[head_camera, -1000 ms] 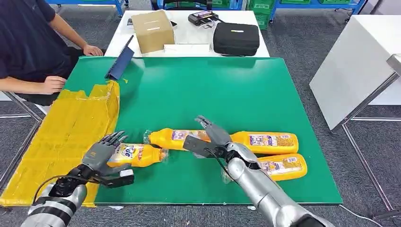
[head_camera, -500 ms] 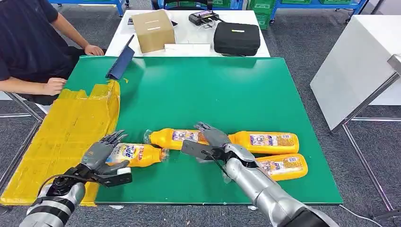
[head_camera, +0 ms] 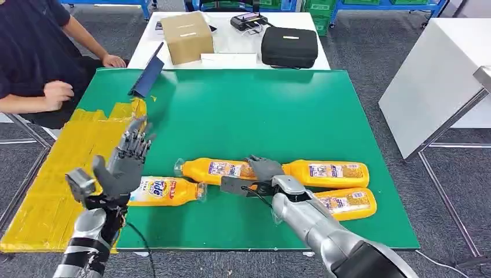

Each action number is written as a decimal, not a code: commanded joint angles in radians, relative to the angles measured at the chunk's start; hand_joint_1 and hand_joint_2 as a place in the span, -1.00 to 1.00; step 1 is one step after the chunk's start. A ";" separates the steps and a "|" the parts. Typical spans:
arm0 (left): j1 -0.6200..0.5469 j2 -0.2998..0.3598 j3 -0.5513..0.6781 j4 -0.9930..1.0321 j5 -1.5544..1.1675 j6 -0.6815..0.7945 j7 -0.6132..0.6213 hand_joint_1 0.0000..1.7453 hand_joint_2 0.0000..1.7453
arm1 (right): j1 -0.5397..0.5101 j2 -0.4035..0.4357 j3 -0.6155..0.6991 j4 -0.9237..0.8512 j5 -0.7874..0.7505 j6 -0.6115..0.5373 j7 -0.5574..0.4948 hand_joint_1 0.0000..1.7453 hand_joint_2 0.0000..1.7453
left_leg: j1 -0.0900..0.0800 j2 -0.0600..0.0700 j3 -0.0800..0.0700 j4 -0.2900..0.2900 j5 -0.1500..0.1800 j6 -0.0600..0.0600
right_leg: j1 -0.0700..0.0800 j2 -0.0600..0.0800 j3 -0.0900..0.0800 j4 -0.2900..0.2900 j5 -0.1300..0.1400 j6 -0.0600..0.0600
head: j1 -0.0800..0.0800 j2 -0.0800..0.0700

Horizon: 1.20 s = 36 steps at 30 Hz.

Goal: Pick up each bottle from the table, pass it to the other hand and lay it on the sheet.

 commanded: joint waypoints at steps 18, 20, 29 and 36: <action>0.159 -0.082 0.088 -0.216 0.148 -0.046 0.061 -1.00 -1.00 | 0.148 0.019 -0.228 -0.096 -0.072 -0.336 -0.204 1.00 1.00 | 0.002 0.001 -0.007 0.000 0.003 -0.001 | 0.002 0.002 0.004 0.000 0.003 0.001 | 0.000 0.000; 0.165 -0.090 0.094 -0.212 0.184 -0.042 0.094 -1.00 -1.00 | 0.199 0.041 -0.338 -0.189 -0.177 -0.431 -0.368 1.00 1.00 | 0.001 0.000 -0.009 0.001 0.004 0.000 | 0.001 0.000 0.003 0.000 0.002 0.001 | 0.001 0.000; 0.233 -0.088 0.037 -0.222 0.255 -0.018 0.161 -1.00 1.00 | 0.488 0.069 -0.432 -0.881 -0.586 -0.256 -0.542 1.00 1.00 | 0.000 -0.002 -0.019 0.001 0.003 0.001 | 0.000 -0.001 -0.005 0.001 0.001 0.002 | 0.001 0.000; 0.289 -0.104 -0.040 -0.250 0.315 -0.059 0.193 -1.00 1.00 | 0.522 0.085 -0.215 -0.907 -0.461 -0.252 -0.563 1.00 1.00 | 0.000 -0.001 -0.022 0.001 0.003 0.001 | 0.001 0.002 -0.009 0.001 0.002 0.002 | 0.001 0.000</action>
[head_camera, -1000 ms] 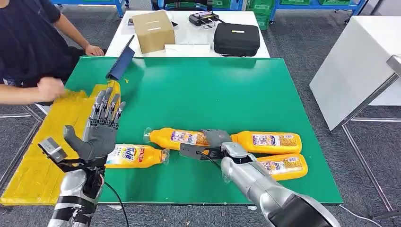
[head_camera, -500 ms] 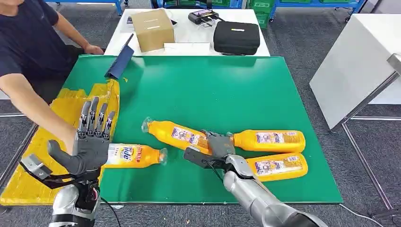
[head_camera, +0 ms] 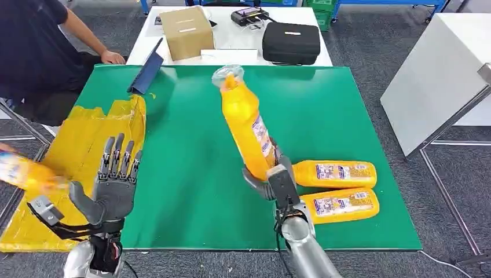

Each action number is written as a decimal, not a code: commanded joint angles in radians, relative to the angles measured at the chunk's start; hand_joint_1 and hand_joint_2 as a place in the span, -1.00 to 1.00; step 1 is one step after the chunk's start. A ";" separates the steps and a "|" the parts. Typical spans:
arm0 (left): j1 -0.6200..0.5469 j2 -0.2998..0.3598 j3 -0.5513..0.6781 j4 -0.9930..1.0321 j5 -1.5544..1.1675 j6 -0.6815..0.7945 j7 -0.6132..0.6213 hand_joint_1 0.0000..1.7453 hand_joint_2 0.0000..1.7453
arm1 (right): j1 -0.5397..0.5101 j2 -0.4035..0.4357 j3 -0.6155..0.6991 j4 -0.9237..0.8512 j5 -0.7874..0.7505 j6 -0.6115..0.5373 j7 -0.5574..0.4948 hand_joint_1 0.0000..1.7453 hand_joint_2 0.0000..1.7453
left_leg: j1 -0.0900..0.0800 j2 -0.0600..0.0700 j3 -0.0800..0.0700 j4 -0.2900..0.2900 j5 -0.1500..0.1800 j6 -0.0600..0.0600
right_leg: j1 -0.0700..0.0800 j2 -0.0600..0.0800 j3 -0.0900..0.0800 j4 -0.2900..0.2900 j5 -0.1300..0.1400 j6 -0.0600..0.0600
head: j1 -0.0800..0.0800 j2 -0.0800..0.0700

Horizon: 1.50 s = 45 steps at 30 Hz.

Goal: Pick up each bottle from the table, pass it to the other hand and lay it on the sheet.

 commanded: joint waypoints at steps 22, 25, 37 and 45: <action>0.066 -0.007 -0.150 -0.058 -0.073 0.005 -0.038 -1.00 1.00 | -0.025 0.029 0.477 0.101 0.185 0.139 0.137 1.00 1.00 | 0.002 0.000 0.003 -0.001 -0.002 -0.002 | 0.001 0.003 0.004 -0.002 -0.002 -0.002 | 0.000 0.000; 0.061 -0.005 -0.160 -0.064 -0.127 0.022 -0.063 -1.00 1.00 | -0.030 0.031 0.484 0.129 0.181 0.144 0.137 1.00 1.00 | 0.002 0.001 0.002 0.000 -0.002 -0.001 | 0.001 0.003 0.002 -0.001 -0.001 -0.002 | 0.000 0.000; 0.045 0.006 -0.174 -0.055 -0.198 0.039 -0.095 1.00 1.00 | -0.030 0.028 0.498 0.138 0.195 0.144 0.143 1.00 1.00 | 0.002 -0.001 0.001 0.000 -0.001 -0.001 | 0.001 0.001 0.002 -0.001 -0.002 -0.002 | 0.000 0.000; 0.041 0.011 -0.169 -0.057 -0.227 0.045 -0.111 1.00 1.00 | -0.026 0.028 0.481 0.147 0.205 0.130 0.144 1.00 1.00 | 0.002 -0.001 0.001 -0.001 -0.001 -0.001 | 0.001 0.001 0.001 -0.001 -0.001 -0.001 | 0.000 0.000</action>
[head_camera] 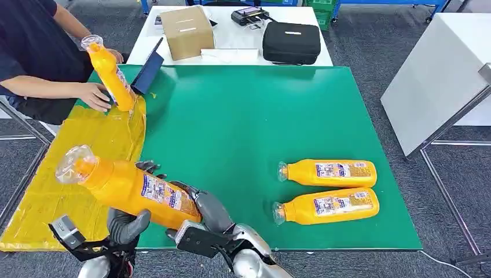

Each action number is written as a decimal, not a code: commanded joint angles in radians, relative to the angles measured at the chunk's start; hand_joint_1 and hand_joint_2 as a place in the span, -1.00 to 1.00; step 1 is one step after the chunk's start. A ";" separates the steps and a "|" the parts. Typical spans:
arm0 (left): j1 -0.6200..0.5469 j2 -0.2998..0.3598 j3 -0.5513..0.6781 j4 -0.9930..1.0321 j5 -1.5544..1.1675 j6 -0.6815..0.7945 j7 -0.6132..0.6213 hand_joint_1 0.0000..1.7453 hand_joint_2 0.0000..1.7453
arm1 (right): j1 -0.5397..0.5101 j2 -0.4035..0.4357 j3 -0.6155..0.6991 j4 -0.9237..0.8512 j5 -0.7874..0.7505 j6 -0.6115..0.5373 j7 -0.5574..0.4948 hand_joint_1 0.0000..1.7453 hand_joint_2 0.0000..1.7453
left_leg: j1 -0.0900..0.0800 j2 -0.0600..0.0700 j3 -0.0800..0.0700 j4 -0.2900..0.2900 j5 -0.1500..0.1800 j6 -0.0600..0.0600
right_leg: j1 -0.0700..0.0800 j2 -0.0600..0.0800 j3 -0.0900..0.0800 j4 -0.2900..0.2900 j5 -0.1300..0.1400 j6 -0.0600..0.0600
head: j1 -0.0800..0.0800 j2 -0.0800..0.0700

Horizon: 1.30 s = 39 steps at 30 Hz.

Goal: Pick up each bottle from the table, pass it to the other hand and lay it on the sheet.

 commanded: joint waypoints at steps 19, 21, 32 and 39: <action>-0.098 0.058 0.077 0.068 -0.433 0.331 -0.066 1.00 1.00 | 0.001 -0.188 -0.125 -0.171 0.016 -0.037 0.067 -1.00 1.00 | 0.001 -0.003 0.002 0.000 0.000 -0.001 | 0.001 -0.001 0.004 -0.001 -0.001 -0.001 | 0.000 0.000; -0.125 0.076 0.139 0.128 -0.626 0.519 -0.065 1.00 1.00 | 0.045 -0.274 -0.181 -0.305 0.008 -0.006 0.068 -1.00 -1.00 | 0.000 -0.005 0.002 -0.001 0.001 0.000 | 0.000 -0.003 0.003 -0.002 -0.001 0.000 | 0.000 0.000; -0.149 0.193 0.321 0.367 -1.162 0.960 0.082 1.00 1.00 | 0.403 -0.572 -0.565 -0.746 -0.044 0.060 -0.042 -1.00 -1.00 | -0.001 -0.005 0.004 0.001 -0.003 -0.001 | -0.002 -0.001 0.007 -0.001 -0.003 -0.001 | 0.000 0.000; -0.152 0.257 0.300 0.530 -1.510 1.025 0.239 1.00 1.00 | 0.449 -0.617 -0.732 -0.786 -0.149 0.139 -0.055 -1.00 -1.00 | -0.001 -0.003 0.003 0.001 -0.003 -0.001 | -0.002 0.001 0.004 -0.001 -0.002 0.000 | 0.000 0.000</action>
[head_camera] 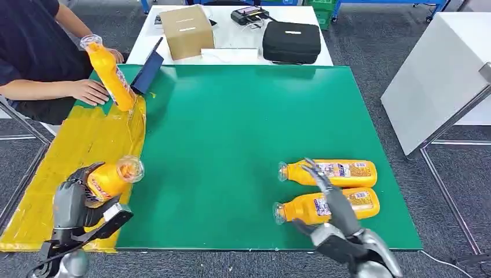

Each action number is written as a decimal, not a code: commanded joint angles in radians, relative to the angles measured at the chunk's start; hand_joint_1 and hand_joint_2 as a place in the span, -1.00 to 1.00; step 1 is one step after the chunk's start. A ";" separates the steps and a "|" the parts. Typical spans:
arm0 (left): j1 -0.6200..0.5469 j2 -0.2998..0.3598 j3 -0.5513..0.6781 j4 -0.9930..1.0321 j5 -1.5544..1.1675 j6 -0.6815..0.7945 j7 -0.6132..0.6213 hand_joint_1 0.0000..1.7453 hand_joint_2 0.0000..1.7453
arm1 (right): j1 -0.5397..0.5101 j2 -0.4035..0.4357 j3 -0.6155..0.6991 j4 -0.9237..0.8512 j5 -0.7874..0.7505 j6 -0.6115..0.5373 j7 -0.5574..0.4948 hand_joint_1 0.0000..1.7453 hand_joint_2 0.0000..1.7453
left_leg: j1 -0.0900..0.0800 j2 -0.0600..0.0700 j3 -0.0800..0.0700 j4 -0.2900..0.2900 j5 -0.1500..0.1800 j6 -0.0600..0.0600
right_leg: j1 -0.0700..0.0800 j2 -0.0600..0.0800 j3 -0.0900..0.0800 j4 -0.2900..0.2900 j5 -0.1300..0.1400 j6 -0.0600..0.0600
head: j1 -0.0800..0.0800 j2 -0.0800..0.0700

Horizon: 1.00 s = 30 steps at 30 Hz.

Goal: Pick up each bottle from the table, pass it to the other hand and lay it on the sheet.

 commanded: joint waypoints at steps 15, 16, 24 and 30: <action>-0.064 0.133 -0.086 0.369 -0.401 -0.073 0.193 1.00 1.00 | 0.030 -0.073 -0.217 -0.082 -0.069 0.123 -0.025 -1.00 -1.00 | 0.001 0.002 0.007 -0.001 -0.001 -0.002 | 0.000 0.004 0.008 -0.001 -0.001 -0.002 | 0.000 0.000; -0.064 0.133 -0.086 0.369 -0.401 -0.073 0.193 1.00 1.00 | 0.030 -0.073 -0.217 -0.082 -0.069 0.123 -0.025 -1.00 -1.00 | 0.000 0.001 0.006 -0.001 0.000 -0.001 | 0.000 0.003 0.006 -0.001 0.000 -0.001 | 0.000 0.000; -0.088 0.178 -0.195 0.403 -0.382 -0.103 0.207 -1.00 -1.00 | -0.048 -0.083 -0.181 -0.035 -0.069 0.133 -0.013 -1.00 -1.00 | 0.001 0.003 0.009 -0.001 -0.001 -0.002 | 0.001 0.006 0.009 0.000 0.000 -0.002 | 0.000 0.000; -0.063 0.187 -0.203 0.342 -0.288 -0.133 0.118 -1.00 -1.00 | -0.048 -0.131 -0.164 -0.033 -0.036 0.137 0.012 -1.00 -1.00 | 0.001 0.001 0.010 -0.001 0.000 -0.002 | 0.001 0.004 0.011 -0.001 0.000 -0.001 | 0.000 0.000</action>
